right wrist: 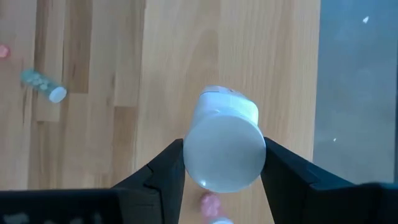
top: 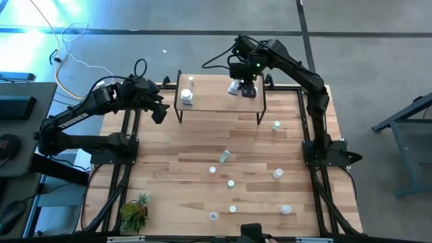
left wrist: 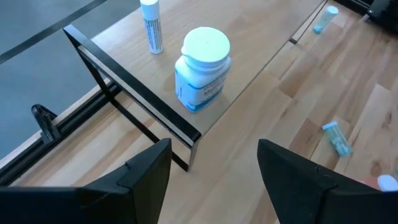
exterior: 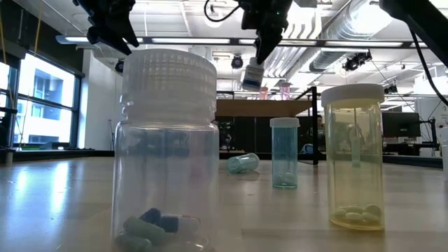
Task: Pick and place medicine bottles onto shelf by color
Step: Put the white pill bottle on the shelf
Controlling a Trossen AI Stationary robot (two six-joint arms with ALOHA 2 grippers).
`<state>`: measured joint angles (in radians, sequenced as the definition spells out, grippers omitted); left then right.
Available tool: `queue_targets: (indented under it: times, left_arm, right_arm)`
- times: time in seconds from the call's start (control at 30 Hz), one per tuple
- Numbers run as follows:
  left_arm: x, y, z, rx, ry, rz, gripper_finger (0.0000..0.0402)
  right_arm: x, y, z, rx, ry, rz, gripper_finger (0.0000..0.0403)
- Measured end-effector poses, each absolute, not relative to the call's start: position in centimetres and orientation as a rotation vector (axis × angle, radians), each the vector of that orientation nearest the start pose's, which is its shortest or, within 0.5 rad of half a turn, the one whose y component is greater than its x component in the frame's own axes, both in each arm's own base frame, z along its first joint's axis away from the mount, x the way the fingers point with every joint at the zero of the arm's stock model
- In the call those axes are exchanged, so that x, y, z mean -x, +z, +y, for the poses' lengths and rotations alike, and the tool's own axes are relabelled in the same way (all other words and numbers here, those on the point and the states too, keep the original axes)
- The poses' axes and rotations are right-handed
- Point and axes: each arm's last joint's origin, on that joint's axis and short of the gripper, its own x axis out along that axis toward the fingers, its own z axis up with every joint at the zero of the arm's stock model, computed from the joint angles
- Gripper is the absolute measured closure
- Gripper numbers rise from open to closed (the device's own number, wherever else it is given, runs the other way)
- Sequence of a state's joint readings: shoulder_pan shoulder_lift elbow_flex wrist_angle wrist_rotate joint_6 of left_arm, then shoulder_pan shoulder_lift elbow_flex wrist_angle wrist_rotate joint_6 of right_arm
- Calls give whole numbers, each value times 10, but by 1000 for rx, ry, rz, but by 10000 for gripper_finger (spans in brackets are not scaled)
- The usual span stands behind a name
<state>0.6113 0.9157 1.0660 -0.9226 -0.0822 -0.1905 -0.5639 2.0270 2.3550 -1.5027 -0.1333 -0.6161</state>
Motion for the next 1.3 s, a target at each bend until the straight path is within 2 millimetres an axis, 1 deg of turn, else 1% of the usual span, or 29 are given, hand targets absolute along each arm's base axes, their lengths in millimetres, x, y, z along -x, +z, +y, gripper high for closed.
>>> queue_targets:
  times: [0.07,0.13,0.23,0.33,0.5,0.73,0.93,1.03,1.3]
  left_arm:
    - [-131,341,95,380,732,697,172]
    - [-131,341,95,379,732,697,172]
    - [-131,341,95,380,732,697,172]
    - [-131,341,95,377,731,698,172]
    - [-131,341,95,376,733,698,172]
    - [-131,341,95,377,730,698,172]
    - [-131,341,95,377,729,699,172]
    - [-131,341,95,378,729,699,172]
    - [-131,341,94,388,704,697,172]
  right_arm:
    - [-331,386,-203,144,-20,1166,245]
    - [-334,379,-202,125,-7,1195,245]
    - [-338,371,-199,107,26,1243,245]
    - [-342,368,-195,107,44,1256,245]
    - [-344,367,-191,112,56,1260,245]
    - [-345,357,-191,94,67,1298,245]
    - [-345,356,-192,96,62,1308,244]
    - [-345,356,-192,96,62,1307,237]
    - [-347,356,-194,124,31,1294,202]
